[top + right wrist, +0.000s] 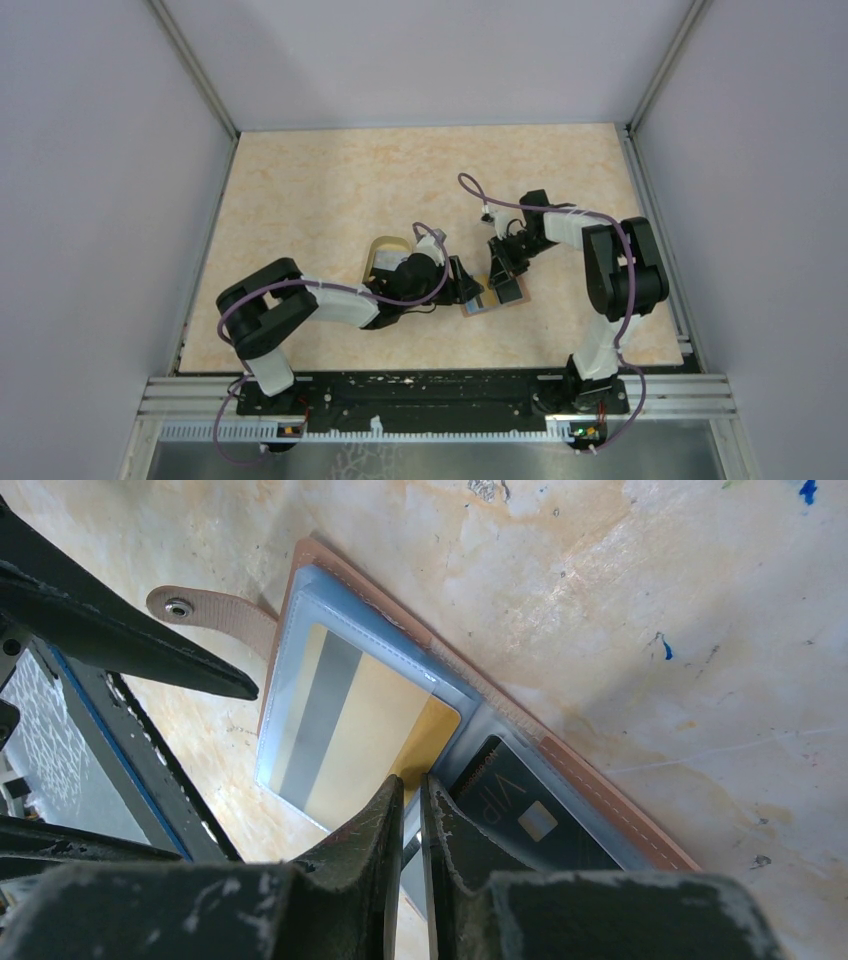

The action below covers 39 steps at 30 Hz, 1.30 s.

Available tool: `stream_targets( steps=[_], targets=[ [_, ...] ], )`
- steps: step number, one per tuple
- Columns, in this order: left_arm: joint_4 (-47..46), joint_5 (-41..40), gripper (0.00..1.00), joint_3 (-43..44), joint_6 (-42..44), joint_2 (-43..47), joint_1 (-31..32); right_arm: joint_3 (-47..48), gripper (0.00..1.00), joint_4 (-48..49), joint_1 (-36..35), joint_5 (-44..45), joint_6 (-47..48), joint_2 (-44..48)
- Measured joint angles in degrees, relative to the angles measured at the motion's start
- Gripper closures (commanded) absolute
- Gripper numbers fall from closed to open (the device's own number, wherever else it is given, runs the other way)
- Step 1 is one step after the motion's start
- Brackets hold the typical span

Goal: Put the credit cards into the card holder
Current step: Insert the credit card into the card holder.

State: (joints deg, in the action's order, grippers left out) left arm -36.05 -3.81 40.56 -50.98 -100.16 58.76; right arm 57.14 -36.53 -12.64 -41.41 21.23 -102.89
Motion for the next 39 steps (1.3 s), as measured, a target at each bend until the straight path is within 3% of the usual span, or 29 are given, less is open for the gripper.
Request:
stream_targets(
  steps=[39],
  targets=[
    [-0.59,0.85,0.41,0.22,0.0,-0.81,0.0,0.44,0.87,-0.52,0.04,-0.26,0.07,-0.46]
  ],
)
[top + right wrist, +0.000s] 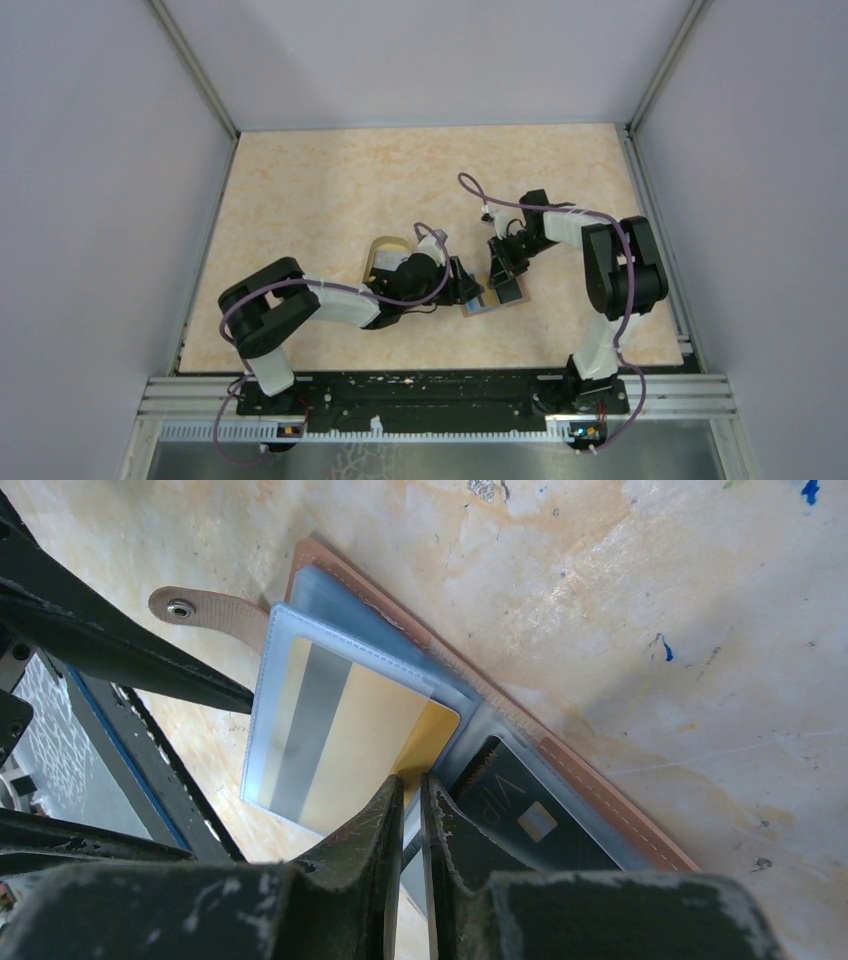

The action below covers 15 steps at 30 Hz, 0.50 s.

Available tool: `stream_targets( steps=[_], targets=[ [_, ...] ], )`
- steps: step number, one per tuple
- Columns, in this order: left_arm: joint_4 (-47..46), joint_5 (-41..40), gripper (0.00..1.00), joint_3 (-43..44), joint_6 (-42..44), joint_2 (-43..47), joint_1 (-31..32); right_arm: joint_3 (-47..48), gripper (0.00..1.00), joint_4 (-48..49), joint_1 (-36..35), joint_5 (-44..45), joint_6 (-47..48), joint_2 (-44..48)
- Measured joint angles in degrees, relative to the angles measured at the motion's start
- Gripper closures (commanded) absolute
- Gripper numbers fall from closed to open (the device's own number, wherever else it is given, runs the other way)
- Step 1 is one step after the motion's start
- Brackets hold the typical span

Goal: Put the credit cards into the card holder
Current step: Insert the credit card into the card holder.

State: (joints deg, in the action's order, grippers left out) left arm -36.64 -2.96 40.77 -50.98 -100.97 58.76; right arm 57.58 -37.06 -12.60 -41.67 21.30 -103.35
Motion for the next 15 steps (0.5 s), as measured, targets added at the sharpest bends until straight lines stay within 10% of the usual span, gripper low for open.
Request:
stream_targets(
  steps=[15],
  targets=[
    [3.23,-1.03,0.41,0.0,0.11,0.15,0.0,0.28,0.87,-0.35,0.02,-0.02,0.04,-0.24]
  ],
)
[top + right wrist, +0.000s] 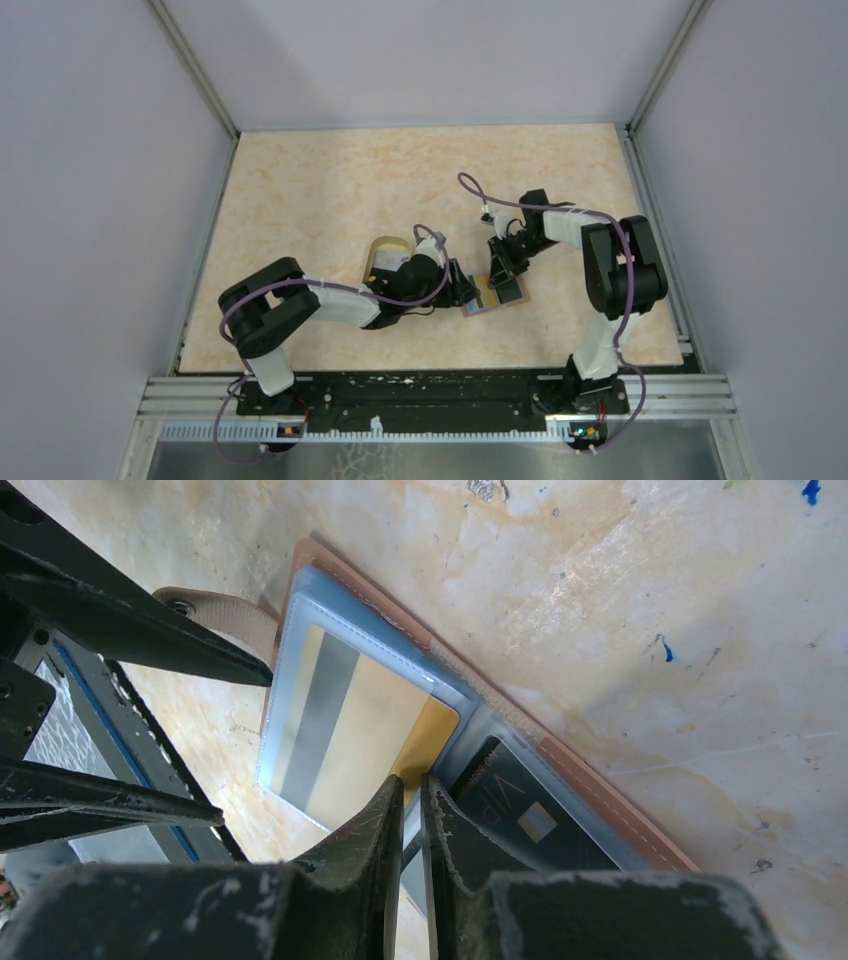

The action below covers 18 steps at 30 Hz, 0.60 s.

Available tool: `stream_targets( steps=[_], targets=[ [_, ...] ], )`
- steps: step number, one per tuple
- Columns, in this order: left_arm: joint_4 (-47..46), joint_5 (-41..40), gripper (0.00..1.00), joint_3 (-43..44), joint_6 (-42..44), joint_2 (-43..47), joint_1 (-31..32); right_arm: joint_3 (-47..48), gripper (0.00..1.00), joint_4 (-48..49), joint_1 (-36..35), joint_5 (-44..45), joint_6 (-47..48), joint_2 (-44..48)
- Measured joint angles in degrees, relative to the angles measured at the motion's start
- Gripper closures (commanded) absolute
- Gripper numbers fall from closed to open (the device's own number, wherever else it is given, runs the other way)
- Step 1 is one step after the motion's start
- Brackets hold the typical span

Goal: Put the credit cards into the card holder
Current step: Insert the credit card into the card holder.

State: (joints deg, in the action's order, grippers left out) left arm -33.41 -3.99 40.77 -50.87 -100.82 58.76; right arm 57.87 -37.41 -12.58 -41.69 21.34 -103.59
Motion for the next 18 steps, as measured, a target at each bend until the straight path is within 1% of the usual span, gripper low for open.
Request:
stream_targets(
  steps=[6,13,16,18],
  targets=[
    [0.68,0.17,0.41,0.0,0.33,0.0,0.0,0.0,0.87,0.0,0.0,-0.02,0.02,0.0],
    [0.81,1.49,0.47,0.0,0.37,0.0,0.0,0.02,0.87,0.0,0.0,-0.02,0.02,-0.02],
    [0.81,1.7,0.48,0.0,0.37,0.0,0.0,0.02,0.87,0.0,0.0,-0.02,0.02,-0.02],
    [0.81,1.7,0.5,0.0,0.37,0.0,0.0,0.02,0.87,-0.02,0.0,-0.02,0.02,-0.02]
  ],
)
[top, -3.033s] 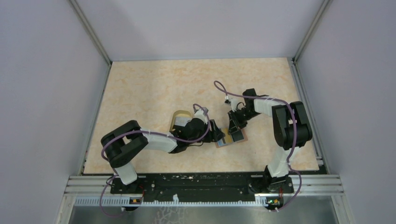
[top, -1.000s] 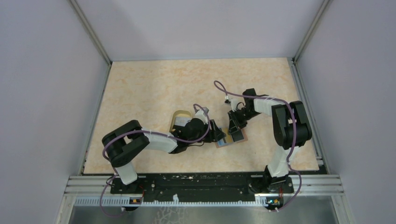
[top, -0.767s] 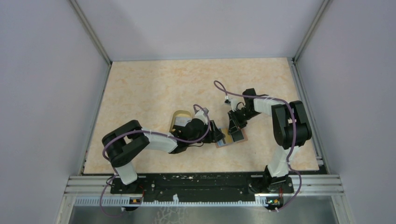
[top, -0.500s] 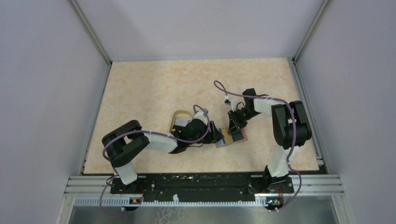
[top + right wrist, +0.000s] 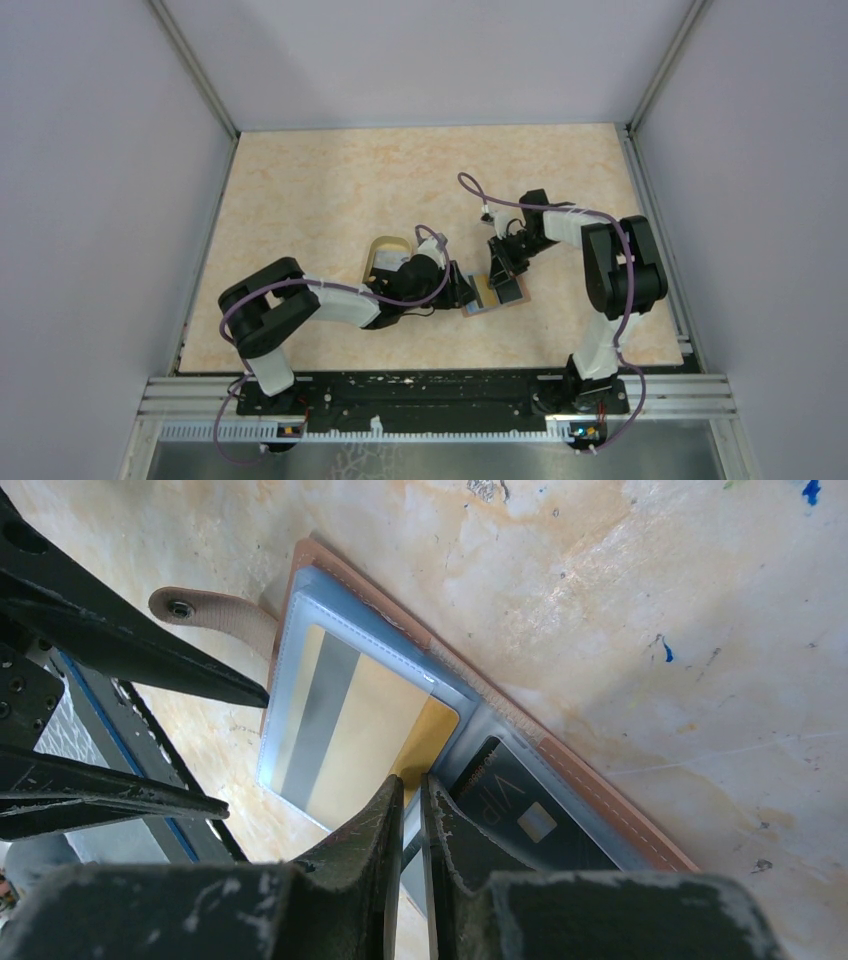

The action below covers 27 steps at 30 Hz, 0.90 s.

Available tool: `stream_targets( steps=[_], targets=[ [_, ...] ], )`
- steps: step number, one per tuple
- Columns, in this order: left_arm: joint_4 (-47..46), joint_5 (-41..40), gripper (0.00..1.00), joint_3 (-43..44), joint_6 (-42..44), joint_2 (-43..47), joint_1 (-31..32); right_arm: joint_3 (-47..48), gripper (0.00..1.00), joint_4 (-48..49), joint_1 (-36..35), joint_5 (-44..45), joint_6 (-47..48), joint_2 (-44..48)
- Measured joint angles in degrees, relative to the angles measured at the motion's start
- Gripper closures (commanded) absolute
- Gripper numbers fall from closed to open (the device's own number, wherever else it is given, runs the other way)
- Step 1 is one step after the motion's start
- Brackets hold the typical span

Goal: Put the credit cards into the card holder
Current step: Insert the credit card into the card holder.

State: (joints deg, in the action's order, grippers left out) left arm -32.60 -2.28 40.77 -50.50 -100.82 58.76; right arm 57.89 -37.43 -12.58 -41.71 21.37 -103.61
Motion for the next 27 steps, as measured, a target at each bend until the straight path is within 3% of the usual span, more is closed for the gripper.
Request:
stream_targets(
  steps=[6,27],
  targets=[
    [0.02,0.0,0.54,0.02,0.15,0.0,0.0,0.0,0.87,0.0,0.0,0.0,0.0,-0.02],
    [0.0,0.33,0.55,0.79,0.13,-1.53,0.0,0.0,0.87,-0.02,0.0,-0.04,0.02,-0.02]
  ],
)
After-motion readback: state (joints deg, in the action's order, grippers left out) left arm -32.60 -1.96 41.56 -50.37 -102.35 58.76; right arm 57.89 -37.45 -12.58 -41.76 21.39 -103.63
